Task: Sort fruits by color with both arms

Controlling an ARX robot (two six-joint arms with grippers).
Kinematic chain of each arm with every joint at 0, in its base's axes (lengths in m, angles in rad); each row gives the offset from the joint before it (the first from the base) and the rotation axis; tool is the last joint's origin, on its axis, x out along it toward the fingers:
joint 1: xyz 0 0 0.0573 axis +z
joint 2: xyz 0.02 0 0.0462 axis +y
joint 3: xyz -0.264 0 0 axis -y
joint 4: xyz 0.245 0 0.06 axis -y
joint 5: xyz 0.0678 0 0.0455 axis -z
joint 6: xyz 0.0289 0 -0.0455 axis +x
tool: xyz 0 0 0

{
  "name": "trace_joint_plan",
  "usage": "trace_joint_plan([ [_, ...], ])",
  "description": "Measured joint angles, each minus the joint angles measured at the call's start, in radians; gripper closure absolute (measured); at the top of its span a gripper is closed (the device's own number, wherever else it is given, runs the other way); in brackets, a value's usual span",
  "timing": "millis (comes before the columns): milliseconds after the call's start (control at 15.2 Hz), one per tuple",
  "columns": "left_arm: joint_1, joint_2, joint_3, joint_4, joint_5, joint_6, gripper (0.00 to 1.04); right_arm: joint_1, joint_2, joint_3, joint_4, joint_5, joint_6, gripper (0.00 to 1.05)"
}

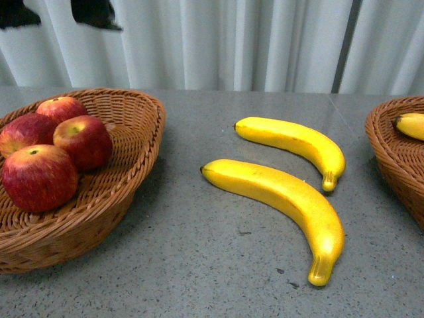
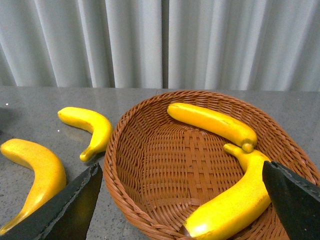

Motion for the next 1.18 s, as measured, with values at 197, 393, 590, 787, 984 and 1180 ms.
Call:
trace_joint_plan([
  [197,-0.063,-0.255,-0.175,0.048,-0.016,0.08,0.07,0.0,0.0,0.0,0.0,0.0,0.0,0.07],
  [393,-0.077,-0.385,-0.319,0.206,-0.123,0.084,0.16,0.0,0.0,0.0,0.0,0.0,0.0,0.07],
  [590,-0.052,-0.514,-0.447,0.303,-0.165,0.075,0.29,0.0,0.0,0.0,0.0,0.0,0.0,0.07],
  [787,0.07,-0.822,-0.826,0.343,-0.069,0.068,0.92,0.0,0.0,0.0,0.0,0.0,0.0,0.07],
  [984,0.188,-1.009,-0.954,0.304,0.051,0.064,1.03,0.0,0.0,0.0,0.0,0.0,0.0,0.07],
  [1180,0.189,-1.033,-0.966,0.291,0.052,0.064,1.03,0.0,0.0,0.0,0.0,0.0,0.0,0.07],
])
